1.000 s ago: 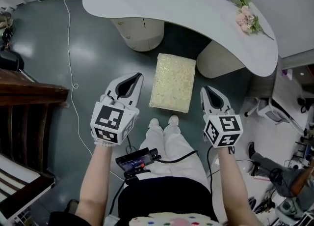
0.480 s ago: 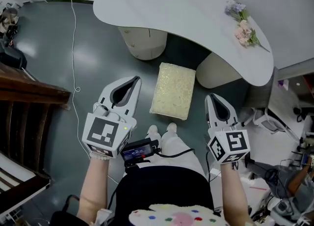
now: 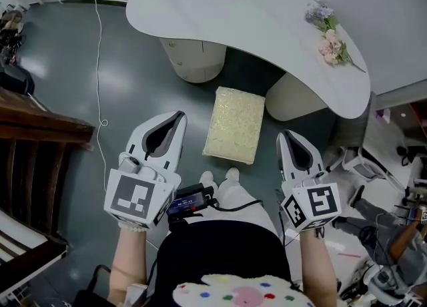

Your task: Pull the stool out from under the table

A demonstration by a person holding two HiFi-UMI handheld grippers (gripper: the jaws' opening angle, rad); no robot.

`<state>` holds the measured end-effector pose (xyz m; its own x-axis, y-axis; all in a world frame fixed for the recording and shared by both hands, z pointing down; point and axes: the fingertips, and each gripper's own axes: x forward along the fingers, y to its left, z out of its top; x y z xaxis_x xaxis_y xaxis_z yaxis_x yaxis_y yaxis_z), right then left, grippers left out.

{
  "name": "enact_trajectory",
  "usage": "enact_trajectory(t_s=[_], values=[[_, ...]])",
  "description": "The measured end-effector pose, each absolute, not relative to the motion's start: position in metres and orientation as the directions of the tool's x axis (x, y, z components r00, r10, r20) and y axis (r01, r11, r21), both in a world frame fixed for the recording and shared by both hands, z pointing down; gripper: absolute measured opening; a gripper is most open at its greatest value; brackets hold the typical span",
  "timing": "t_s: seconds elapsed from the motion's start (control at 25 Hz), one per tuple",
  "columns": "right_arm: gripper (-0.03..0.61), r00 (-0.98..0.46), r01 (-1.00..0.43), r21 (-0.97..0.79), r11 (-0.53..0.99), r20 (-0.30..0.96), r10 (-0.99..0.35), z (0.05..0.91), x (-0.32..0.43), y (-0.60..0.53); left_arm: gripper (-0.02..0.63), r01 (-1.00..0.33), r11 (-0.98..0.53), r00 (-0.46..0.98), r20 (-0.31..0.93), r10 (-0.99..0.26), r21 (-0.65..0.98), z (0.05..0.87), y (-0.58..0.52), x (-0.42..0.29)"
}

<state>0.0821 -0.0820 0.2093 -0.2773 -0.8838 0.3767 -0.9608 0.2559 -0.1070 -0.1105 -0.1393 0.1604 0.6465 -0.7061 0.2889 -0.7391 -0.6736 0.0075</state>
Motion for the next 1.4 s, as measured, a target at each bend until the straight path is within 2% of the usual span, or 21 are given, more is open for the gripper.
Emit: enact_trajectory(t_s=[0.72,1.4], values=[[0.044,-0.291,-0.956,-0.089,0.279,0.384,-0.876,0.203,0.073,-0.077,0.017,-0.724,-0.688,0.665,0.317,-0.677,0.050,0.165,-0.127,-0.101],[0.044,-0.284,-0.955,-0.028,0.295,0.377,-0.882,0.197,0.070,-0.078,0.017,-0.729,-0.684,0.654,0.312,-0.689,0.018,0.162,-0.130,-0.102]])
